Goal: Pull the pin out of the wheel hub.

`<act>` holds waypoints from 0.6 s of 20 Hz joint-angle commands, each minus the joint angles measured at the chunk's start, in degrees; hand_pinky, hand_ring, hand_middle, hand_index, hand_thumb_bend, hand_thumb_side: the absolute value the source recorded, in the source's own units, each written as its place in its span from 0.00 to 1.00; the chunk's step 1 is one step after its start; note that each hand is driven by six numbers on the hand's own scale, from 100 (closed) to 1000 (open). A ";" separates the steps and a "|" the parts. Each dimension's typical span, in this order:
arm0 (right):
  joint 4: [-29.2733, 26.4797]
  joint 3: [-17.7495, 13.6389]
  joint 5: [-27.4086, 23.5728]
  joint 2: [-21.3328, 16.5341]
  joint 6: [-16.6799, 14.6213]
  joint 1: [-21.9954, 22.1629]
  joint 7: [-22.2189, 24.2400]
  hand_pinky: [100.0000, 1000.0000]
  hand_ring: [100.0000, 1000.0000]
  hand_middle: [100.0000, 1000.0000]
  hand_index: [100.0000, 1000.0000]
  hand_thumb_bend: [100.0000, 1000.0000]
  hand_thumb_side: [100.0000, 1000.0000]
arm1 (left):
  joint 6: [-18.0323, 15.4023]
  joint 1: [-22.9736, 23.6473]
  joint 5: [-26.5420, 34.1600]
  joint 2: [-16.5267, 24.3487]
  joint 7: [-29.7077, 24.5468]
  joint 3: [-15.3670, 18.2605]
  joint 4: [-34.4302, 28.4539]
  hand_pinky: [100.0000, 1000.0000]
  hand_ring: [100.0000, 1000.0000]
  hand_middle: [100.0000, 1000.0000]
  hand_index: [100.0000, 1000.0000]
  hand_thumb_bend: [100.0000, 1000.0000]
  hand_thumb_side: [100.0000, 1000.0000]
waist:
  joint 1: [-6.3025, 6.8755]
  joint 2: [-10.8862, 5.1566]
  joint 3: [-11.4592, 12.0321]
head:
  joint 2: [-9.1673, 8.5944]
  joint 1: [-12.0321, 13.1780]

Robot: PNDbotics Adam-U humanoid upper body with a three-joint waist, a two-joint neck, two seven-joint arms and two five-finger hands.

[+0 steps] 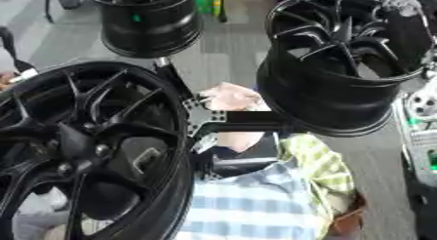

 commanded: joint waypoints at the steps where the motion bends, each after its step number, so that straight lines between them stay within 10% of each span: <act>1: -1.09 -0.33 0.04 -1.13 -0.11 -0.76 -0.08 0.73 0.73 0.66 0.80 0.00 0.47 | -0.71 -0.73 -0.78 2.97 -0.18 0.75 -0.56 0.93 0.89 0.78 0.86 0.46 0.43 | 0.13 -1.12 0.11 | -0.26 0.24; 12: -0.93 -0.24 0.19 -1.07 -0.10 -0.89 -0.01 0.73 0.73 0.66 0.80 0.00 0.46 | -0.06 -2.54 2.53 1.28 6.05 1.70 -7.10 0.83 0.79 0.65 0.78 0.21 0.43 | -0.11 -1.32 0.25 | -0.12 0.40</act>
